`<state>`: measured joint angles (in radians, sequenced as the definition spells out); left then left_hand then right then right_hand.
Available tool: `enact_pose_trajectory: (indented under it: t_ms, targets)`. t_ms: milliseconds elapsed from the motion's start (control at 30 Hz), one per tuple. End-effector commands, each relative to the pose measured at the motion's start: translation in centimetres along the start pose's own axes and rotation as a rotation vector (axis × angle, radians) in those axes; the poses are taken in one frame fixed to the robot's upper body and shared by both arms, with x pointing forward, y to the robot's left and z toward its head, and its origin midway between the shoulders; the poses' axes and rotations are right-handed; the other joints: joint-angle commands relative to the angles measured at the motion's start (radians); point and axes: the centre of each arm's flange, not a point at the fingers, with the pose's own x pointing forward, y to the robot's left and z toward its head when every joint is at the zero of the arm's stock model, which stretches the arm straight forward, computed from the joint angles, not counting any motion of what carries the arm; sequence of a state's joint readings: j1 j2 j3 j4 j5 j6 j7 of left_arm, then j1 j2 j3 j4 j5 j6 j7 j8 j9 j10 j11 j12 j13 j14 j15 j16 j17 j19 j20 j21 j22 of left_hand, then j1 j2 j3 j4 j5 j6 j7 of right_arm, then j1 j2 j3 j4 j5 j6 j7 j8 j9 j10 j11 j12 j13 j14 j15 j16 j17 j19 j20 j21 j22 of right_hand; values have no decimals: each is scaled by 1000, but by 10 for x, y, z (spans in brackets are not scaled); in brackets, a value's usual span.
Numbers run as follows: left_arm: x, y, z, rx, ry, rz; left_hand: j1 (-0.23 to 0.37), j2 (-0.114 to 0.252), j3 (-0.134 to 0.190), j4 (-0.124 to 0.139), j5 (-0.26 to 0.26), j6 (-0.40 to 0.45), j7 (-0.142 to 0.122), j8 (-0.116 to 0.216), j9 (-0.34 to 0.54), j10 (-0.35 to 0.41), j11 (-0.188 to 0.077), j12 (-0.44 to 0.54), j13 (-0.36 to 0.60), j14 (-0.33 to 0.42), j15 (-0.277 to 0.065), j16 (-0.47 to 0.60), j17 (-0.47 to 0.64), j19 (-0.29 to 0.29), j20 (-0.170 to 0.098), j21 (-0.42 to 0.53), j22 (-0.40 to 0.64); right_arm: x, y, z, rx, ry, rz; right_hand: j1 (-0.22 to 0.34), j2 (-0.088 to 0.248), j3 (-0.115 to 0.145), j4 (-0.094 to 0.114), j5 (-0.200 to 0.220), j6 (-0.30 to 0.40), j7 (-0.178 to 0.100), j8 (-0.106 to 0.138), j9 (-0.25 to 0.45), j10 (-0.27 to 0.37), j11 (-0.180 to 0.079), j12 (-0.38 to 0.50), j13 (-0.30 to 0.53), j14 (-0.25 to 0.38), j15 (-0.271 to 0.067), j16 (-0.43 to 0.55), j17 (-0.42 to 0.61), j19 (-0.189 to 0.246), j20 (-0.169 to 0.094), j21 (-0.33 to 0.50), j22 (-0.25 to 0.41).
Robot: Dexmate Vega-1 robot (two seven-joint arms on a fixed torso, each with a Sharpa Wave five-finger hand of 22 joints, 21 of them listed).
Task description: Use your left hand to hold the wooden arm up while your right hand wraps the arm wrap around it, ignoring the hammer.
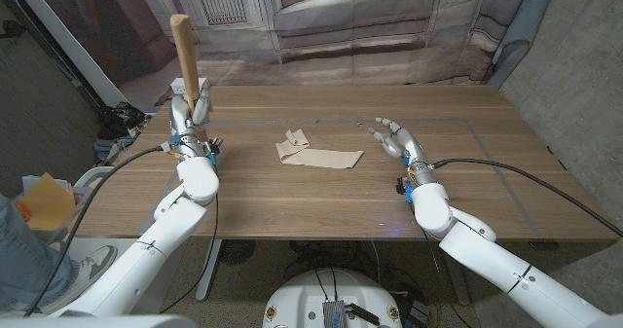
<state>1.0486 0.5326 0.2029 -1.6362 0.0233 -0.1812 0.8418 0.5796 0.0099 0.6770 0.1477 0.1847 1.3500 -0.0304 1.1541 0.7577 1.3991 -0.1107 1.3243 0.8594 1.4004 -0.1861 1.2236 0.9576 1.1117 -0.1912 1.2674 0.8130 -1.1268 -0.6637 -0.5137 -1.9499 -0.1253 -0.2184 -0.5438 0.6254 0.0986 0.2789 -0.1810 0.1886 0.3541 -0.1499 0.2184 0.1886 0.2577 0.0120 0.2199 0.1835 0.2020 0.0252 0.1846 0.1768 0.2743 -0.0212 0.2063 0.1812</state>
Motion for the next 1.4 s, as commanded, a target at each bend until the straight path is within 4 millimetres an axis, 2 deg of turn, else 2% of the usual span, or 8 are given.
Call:
enact_pose_trajectory:
  t_ms: [33,67,133,233,400,533,800,1400]
  targets:
    - [-1,2,9,-8,-26,-2,-17,7,23,4,-2,-1,-1,4,-12,-4,4,8,1,5,-4,126,115,-6,-6,11,-2,8,18,20,-163,-51,32,31,-9,6,-5,-3,14,-3,5,2,-16,-14,-6,6,1,7,-2,2,1,8,-3,2]
    - [-1,3,10,-10,-26,-2,-17,7,24,4,-2,-1,-1,4,-13,-5,4,9,1,5,-4,127,116,-7,-6,11,-1,8,18,20,-174,-57,34,43,-18,6,-5,-4,22,-5,7,2,-22,-31,-8,6,1,7,-2,2,3,8,-3,2]
    - [-1,3,11,-15,-25,-3,-21,6,31,4,-2,-9,-2,12,-5,-5,4,7,-4,2,-5,129,120,-9,-6,14,-5,8,19,20,-190,-70,33,57,-41,0,-1,-6,56,-13,16,2,-33,-41,-11,6,4,5,-1,2,12,11,-1,1]
    - [-2,5,14,-21,-28,-5,-25,4,38,3,-2,-8,-6,-2,-36,-9,1,12,2,5,-4,130,121,-10,-6,18,-8,9,21,21,-232,-80,41,64,-60,-6,2,-6,77,-21,19,2,-39,-44,-12,6,12,-9,2,2,20,12,1,0]
    - [-5,8,19,-30,-42,-7,-31,1,49,3,-3,-9,-2,8,-37,-10,0,12,-1,4,-4,127,119,-12,-7,23,-14,10,24,22,-288,-76,54,83,-93,-15,5,3,62,-28,5,2,-75,-30,-22,5,-9,-12,-5,2,7,15,-6,0]
    - [-8,11,17,-33,-46,-17,-38,-3,60,2,-3,-7,-6,1,-63,-9,0,11,-8,4,-4,123,114,-16,-7,31,-18,14,30,23,-337,-67,71,105,-92,-10,6,10,57,-32,-1,2,-95,-19,-26,6,-22,-7,-7,3,-6,13,-11,0]
    - [-7,14,8,-42,-25,-25,-47,-7,77,1,-4,-7,-3,20,-60,-12,1,17,-7,4,-4,122,114,-18,-7,41,-27,24,40,18,-389,-21,120,121,-91,-11,17,15,62,-32,-5,2,-145,2,-35,7,-64,13,-12,6,-34,15,-18,1]
    - [-2,16,-10,-129,31,-69,-64,-12,99,0,-5,-11,-3,39,-66,-8,2,25,-13,5,-3,121,109,-25,-5,65,-30,33,47,-6,-460,67,155,122,-103,-19,24,18,72,-40,-8,3,-179,-1,-33,8,-103,16,-12,10,-76,20,-25,2]
